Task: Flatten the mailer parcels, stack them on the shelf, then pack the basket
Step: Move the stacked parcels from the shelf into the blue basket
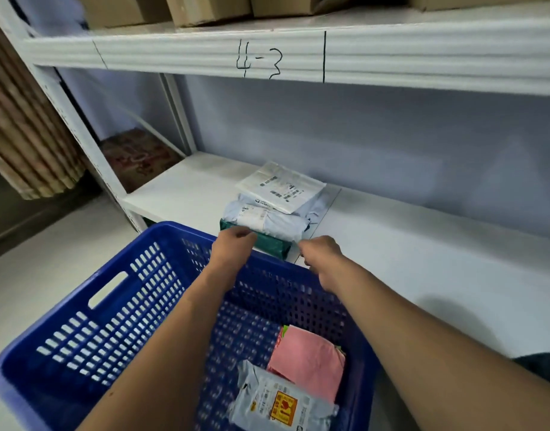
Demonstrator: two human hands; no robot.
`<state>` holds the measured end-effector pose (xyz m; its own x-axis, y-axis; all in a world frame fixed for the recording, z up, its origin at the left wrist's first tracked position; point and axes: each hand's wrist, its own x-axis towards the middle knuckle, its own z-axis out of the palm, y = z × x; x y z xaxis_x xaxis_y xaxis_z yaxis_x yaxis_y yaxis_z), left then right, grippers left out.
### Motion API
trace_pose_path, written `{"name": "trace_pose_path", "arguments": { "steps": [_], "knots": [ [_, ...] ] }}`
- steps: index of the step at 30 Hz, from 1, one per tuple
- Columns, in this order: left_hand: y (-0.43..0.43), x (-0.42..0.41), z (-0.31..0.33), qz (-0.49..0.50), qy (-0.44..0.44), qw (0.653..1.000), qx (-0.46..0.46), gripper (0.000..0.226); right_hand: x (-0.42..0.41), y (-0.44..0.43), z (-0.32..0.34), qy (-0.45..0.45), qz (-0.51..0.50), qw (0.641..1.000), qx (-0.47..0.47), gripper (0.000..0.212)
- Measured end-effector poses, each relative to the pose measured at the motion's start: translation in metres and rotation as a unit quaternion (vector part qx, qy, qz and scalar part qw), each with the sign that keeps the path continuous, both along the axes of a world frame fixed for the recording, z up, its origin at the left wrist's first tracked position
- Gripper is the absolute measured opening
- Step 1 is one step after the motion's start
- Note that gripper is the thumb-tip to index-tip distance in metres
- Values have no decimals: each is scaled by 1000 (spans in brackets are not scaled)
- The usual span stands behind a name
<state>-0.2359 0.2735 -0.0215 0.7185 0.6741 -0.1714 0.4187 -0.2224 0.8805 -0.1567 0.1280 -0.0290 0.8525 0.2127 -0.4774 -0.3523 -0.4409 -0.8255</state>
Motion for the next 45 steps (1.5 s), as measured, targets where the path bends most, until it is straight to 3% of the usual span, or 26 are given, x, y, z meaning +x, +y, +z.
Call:
{"name": "trace_pose_path", "arguments": {
  "steps": [7, 11, 16, 22, 31, 35, 39, 43, 45],
  "knots": [
    [34, 47, -11, 17, -36, 998, -56, 18, 57, 38, -22, 6, -41, 998, 42, 46],
    [61, 84, -14, 40, -68, 993, -84, 10, 94, 55, -24, -8, -64, 996, 70, 21],
    [94, 132, -21, 63, -77, 991, -86, 5, 139, 71, -41, -90, -60, 994, 6, 8],
    [120, 175, -22, 94, -116, 982, -113, 6, 173, 84, -56, -110, -96, 989, 1, 37],
    [157, 207, -37, 86, -18, 995, -40, 14, 185, 89, -84, -155, -93, 983, -15, 65],
    [162, 212, -35, 47, -4, 997, -63, 23, 193, 87, -91, -156, -86, 984, 12, 50],
    [157, 217, -36, 55, -21, 995, -82, 15, 200, 83, -90, -141, -93, 985, 21, 32],
    [157, 212, -28, 69, -28, 994, -76, 9, 203, 77, -82, -125, -112, 985, 50, 33],
    [155, 203, -23, 62, -21, 994, -89, 9, 200, 72, -78, -116, -125, 984, 56, 20]
  ]
}}
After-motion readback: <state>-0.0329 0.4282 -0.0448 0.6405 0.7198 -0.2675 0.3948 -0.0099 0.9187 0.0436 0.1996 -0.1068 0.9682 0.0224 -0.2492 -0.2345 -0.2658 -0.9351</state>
